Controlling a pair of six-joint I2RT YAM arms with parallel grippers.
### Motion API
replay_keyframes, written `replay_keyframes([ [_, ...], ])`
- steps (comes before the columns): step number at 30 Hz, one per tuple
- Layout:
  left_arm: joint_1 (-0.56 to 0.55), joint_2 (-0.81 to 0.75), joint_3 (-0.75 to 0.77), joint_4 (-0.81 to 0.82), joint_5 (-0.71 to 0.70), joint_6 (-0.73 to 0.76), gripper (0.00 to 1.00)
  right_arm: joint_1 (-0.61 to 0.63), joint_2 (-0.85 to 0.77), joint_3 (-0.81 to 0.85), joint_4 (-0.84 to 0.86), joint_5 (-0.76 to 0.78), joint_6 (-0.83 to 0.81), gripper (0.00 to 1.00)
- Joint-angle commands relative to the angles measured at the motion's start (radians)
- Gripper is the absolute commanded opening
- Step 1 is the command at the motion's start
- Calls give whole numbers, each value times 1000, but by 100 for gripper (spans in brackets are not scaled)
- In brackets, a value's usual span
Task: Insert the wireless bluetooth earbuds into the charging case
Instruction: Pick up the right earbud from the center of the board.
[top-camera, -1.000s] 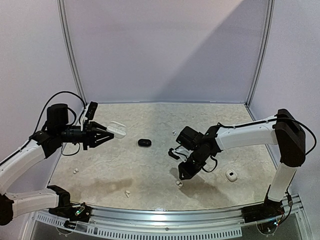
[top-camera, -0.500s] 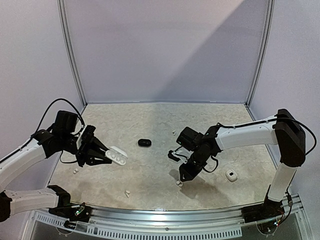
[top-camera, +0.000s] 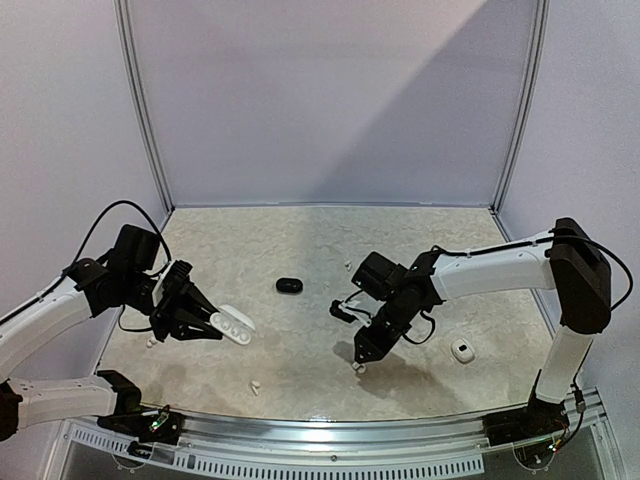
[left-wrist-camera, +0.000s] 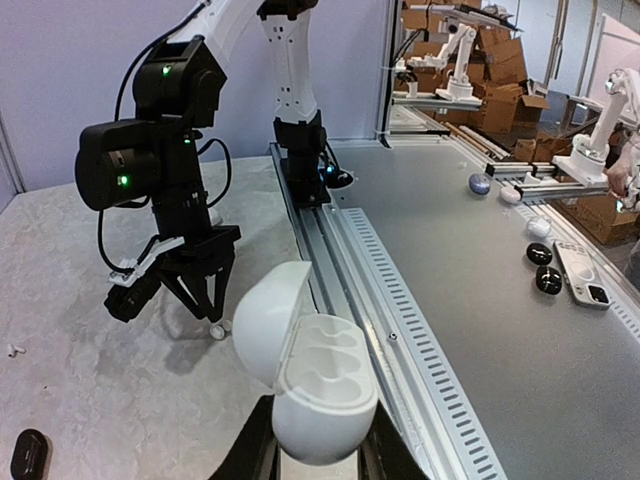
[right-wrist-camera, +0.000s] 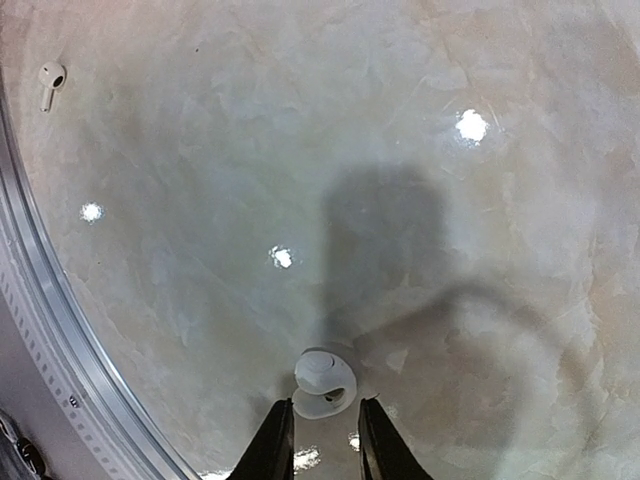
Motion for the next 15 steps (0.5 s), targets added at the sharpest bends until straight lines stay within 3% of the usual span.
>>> replay_keyframes([
  [1,-21,4,27,-26,-7,9,0,-3,16,-7,22,1,-14,22],
  [9,-26,0,29,-23,-21,-5,0,-3,66,7,-4,79,-9,21],
  [15,-27,-1,26,-14,-27,-10,0,9,70,-4,-3,50,3,24],
])
